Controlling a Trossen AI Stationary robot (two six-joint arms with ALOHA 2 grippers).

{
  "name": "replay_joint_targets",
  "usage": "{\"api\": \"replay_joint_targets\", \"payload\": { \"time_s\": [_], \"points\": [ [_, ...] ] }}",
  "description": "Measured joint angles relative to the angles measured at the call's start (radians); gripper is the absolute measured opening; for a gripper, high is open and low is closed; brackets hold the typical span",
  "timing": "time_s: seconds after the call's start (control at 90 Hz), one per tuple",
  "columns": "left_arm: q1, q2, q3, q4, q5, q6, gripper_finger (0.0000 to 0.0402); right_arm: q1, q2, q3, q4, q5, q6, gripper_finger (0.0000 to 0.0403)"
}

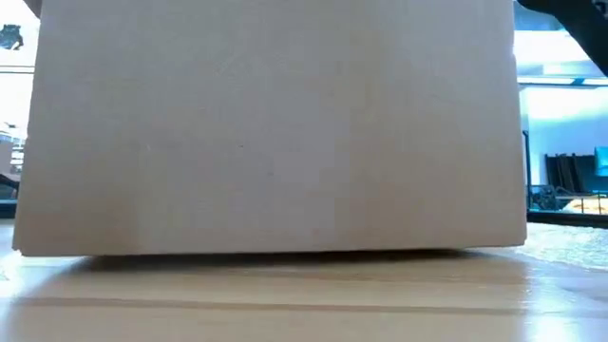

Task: Wrap mug
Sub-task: Put the wrapped green patterned mug into the box

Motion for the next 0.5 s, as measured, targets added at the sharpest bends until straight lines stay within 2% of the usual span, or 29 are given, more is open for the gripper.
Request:
{"api": "replay_joint_targets", "payload": {
  "time_s": [0.1,0.178,0.5],
  "points": [
    [0.0,0.0,0.0,0.0,0.001,-0.004,0.0175,0.0,-0.002,0.01,-0.003,0.0,0.026,0.0246],
    [0.0,0.0,0.0,0.0,0.001,-0.009,0.0175,0.003,-0.002,0.042,-0.063,0.0,0.056,0.0264],
    [0.0,0.0,0.0,-0.001,0.002,-0.011,0.0175,0.028,-0.004,0.225,-0.351,0.001,0.105,0.027]
  ]
}}
